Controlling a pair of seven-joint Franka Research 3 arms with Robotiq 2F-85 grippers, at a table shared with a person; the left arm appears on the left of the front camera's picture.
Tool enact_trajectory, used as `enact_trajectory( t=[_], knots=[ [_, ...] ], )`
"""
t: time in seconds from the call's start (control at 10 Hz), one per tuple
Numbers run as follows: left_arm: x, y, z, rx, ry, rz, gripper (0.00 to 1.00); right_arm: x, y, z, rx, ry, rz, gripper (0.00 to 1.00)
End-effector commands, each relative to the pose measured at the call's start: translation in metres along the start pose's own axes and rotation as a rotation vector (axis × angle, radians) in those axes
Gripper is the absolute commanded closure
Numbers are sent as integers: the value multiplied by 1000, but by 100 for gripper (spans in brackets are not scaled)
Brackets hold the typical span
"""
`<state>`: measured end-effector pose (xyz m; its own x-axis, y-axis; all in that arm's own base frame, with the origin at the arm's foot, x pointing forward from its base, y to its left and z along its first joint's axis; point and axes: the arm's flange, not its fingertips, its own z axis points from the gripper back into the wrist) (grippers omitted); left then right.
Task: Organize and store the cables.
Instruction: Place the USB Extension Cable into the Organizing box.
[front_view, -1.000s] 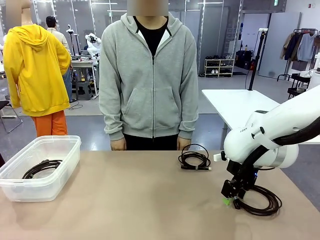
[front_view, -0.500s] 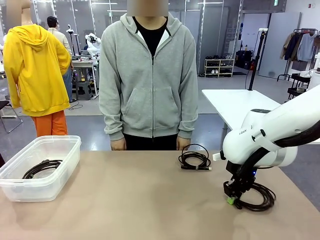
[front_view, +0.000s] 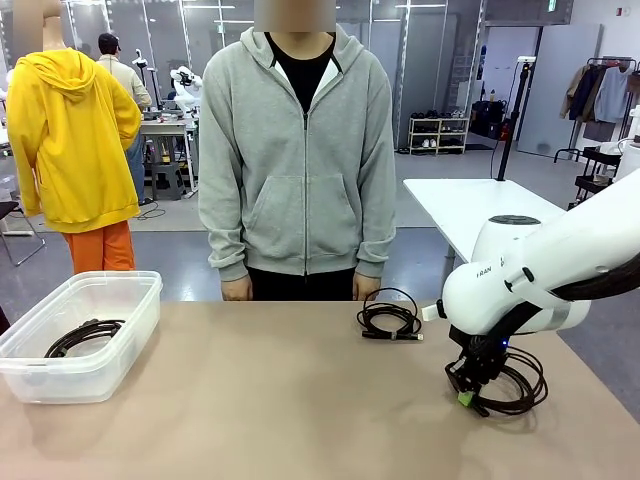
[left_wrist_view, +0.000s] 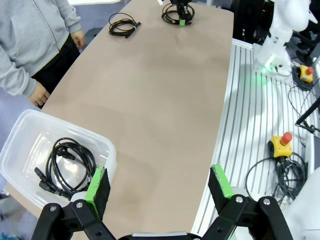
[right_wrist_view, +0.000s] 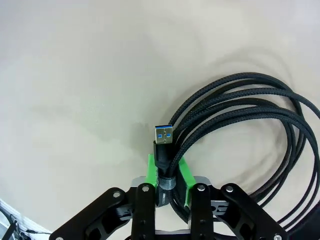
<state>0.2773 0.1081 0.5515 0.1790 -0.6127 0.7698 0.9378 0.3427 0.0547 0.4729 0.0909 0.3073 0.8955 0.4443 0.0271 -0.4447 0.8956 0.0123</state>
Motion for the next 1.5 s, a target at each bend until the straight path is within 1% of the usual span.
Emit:
enact_trajectory(
  t=[0.0, 0.1, 0.2, 0.3, 0.4, 0.6, 0.8, 0.9, 1.0, 1.1, 1.2, 1.3, 1.4],
  knots=[
    [3, 3, 1, 7, -5, -4, 0, -2, 10, 23, -63, -8, -21, 100],
    [3, 3, 1, 7, -5, -4, 0, -2, 15, 40, -74, -31, -9, 100],
    [3, 3, 1, 7, -5, -4, 0, -2, 19, 59, -78, -34, -8, 100],
    [3, 3, 1, 7, -5, -4, 0, 1, 25, 71, -89, -48, -29, 100],
    [3, 3, 1, 7, -5, -4, 0, 8, 31, 75, -77, -30, -30, 100],
    [3, 3, 1, 7, -5, -4, 0, 27, 51, 80, -14, -48, 46, 100],
    [3, 3, 1, 7, -5, -4, 0, 62, 91, 88, -4, -68, 121, 100],
    [3, 3, 1, 7, -5, -4, 0, 85, 111, 86, 17, -47, 140, 100],
    [3, 3, 1, 7, -5, -4, 0, 106, 136, 80, 12, -36, 172, 100],
    [3, 3, 1, 7, -5, -4, 0, 122, 165, 66, 51, -14, 238, 100],
    [3, 3, 1, 7, -5, -4, 0, 135, 191, 56, 90, -19, 274, 100],
    [3, 3, 1, 7, -5, -4, 0, 140, 215, 51, 123, -34, 298, 100],
    [3, 3, 1, 7, -5, -4, 0, 141, 232, 51, 130, -44, 300, 100]
  ],
)
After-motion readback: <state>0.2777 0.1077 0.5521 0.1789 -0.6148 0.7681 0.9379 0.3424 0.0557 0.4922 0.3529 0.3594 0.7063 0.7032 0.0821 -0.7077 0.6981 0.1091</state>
